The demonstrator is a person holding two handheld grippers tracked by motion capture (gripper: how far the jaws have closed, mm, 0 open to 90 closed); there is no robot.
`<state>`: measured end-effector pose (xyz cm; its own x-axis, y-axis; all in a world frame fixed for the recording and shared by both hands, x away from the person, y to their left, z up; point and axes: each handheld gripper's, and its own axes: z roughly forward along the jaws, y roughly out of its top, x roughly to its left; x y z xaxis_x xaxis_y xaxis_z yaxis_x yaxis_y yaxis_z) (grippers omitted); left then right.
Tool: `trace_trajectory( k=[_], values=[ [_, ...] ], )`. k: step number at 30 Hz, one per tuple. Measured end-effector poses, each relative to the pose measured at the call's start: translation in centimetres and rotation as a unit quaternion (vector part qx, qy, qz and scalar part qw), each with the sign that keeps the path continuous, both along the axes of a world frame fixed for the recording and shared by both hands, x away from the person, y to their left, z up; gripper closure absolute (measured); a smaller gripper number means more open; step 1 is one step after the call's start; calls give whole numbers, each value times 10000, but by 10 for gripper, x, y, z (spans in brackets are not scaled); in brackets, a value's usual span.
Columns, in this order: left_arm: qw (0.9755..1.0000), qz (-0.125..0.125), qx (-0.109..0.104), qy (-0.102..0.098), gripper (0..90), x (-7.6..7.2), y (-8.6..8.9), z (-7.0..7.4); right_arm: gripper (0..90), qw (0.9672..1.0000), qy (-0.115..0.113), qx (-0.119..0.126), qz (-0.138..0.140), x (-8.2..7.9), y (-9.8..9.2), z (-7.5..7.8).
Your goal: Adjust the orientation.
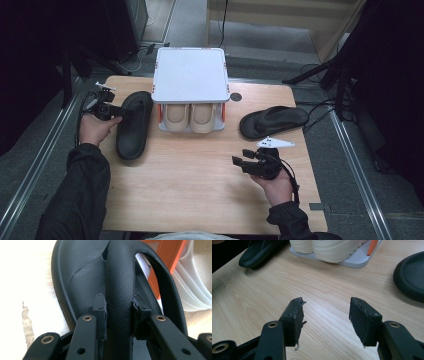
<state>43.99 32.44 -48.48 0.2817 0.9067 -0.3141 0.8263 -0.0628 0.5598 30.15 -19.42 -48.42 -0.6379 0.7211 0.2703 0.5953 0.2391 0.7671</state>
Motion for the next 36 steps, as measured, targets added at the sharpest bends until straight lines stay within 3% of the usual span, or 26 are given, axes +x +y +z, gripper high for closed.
trace_trajectory(
  k=[5, 21, 28, 36],
  values=[
    [10000, -16, 41, 12, 701, -6, -2, 9, 454, 10000, -18, 12, 33, 3, 1, 1],
    [9994, 95, -322, -1, 700, -42, 7, 29, 452, 9998, -171, 5, 66, 19, 2, 8],
    [9991, 242, -349, -22, 699, -67, 5, 33, 452, 9997, -245, -2, -15, 32, -3, 13],
    [9991, 245, -333, -20, 698, -92, -7, 34, 452, 9996, -275, -41, 0, 40, 1, 15]
  ],
)
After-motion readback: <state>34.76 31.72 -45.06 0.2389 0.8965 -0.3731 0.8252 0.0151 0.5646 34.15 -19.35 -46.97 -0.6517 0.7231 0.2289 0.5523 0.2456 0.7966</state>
